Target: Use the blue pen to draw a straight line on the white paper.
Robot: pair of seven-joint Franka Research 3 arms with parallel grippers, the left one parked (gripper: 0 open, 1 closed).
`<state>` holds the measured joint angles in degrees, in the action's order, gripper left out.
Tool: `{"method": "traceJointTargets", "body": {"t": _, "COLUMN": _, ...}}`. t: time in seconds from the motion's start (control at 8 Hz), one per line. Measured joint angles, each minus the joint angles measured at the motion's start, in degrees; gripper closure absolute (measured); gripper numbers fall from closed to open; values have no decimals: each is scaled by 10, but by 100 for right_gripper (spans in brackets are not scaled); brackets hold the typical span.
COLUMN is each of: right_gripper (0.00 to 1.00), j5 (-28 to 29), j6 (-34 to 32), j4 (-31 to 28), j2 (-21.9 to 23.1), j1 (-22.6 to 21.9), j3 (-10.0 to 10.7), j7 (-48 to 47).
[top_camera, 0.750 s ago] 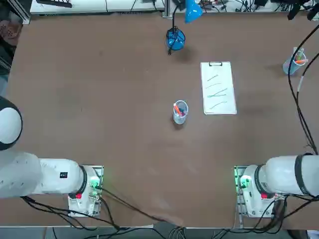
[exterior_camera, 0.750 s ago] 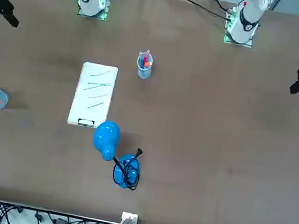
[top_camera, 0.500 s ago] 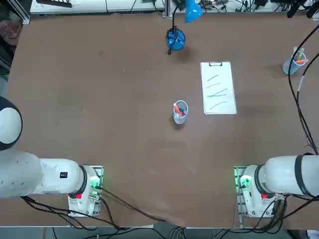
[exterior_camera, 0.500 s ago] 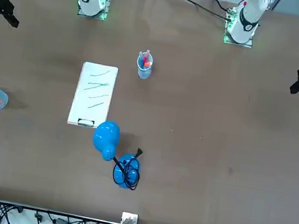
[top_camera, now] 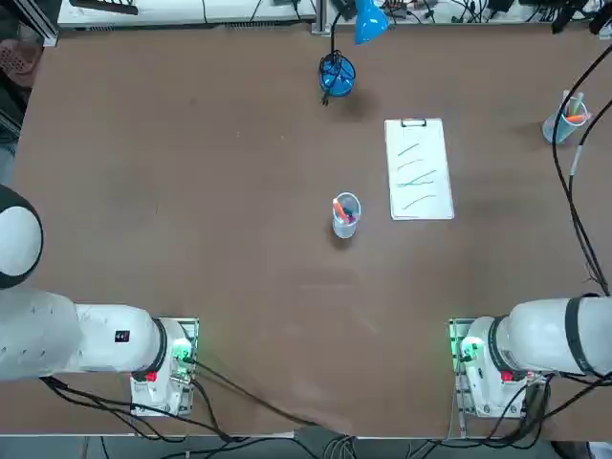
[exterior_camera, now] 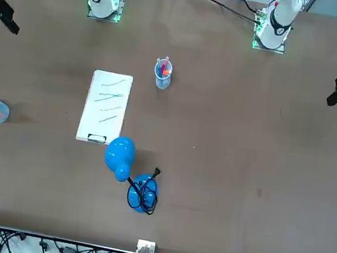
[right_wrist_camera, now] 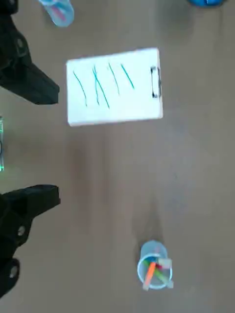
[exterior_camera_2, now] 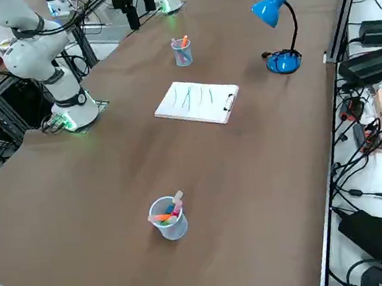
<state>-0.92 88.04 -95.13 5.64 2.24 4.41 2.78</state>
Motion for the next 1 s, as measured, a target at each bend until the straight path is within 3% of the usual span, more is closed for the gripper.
{"method": "traceJointTargets", "body": {"t": 0.38, "right_gripper": 0, "j5": -48, "j6": 46, "j4": -7, "j2": -78, "j1": 61, "j3": 6, "j7": -22}}
{"method": "traceJointTargets", "body": {"t": 0.75, "right_gripper": 1, "j5": -139, "j6": 148, "j4": -7, "j2": -202, "j1": 107, "j3": 8, "j7": -123}}
{"method": "traceJointTargets", "body": {"t": 1.0, "right_gripper": 7, "j5": -143, "j6": 186, "j4": 0, "j2": -257, "j1": 145, "j3": 9, "j7": -163}}
